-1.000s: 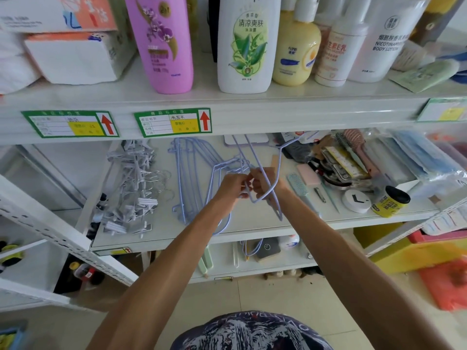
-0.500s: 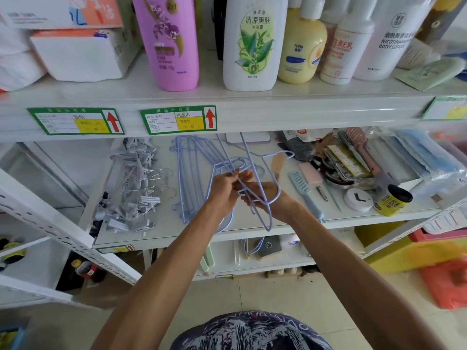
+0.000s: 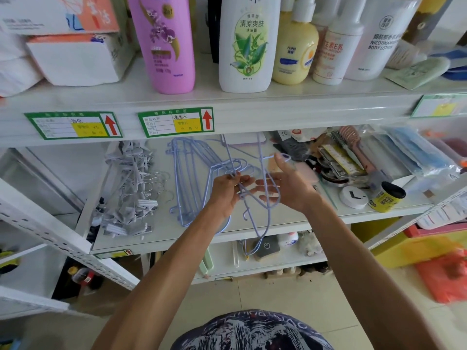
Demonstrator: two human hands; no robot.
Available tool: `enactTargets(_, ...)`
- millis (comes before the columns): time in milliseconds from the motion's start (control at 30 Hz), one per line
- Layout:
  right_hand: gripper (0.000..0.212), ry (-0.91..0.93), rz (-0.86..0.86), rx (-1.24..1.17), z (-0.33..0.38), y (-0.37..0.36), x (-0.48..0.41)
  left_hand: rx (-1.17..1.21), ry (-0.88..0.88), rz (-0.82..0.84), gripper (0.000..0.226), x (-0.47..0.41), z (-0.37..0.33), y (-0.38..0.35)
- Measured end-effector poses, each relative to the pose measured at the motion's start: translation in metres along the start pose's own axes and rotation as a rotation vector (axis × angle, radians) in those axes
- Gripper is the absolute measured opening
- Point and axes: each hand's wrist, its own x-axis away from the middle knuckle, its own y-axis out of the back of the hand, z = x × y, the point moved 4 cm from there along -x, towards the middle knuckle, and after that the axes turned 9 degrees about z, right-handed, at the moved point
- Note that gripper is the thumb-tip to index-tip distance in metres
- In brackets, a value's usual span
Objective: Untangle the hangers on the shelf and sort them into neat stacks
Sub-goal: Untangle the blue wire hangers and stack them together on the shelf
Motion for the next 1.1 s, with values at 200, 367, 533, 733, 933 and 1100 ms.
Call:
enactTargets(200,0.036,0.097,-0.048,0.157,0.004,-0.015,0.0,0.002,-0.017,0.046,0.016,0.013,-0.006,-0.005)
enactTargets(367,0.012,0.131,-0.19,0.017,-0.004,-0.01,-0.009,-0.086,0.037,0.093,0.028,0.03,-0.012,0.001)
enactTargets(533,0.019,0.112,-0.313,0.154,-0.002,-0.014,-0.008,-0.292,0.097,0.144,0.041,0.044,-0.013,0.007)
enactTargets(733,0.022,0.065,-0.45,0.151,0.0,-0.012,-0.017,-0.611,0.179,0.224,0.059,0.059,-0.01,0.008)
enactTargets(933,0.023,0.127,-0.419,0.227,-0.004,-0.033,-0.038,-0.812,0.021,-0.082,0.029,0.054,-0.006,0.021)
enactTargets(1100,0.024,0.053,-0.206,0.428,-0.024,-0.079,-0.059,-0.865,-0.101,-0.396,0.017,0.033,-0.024,0.073)
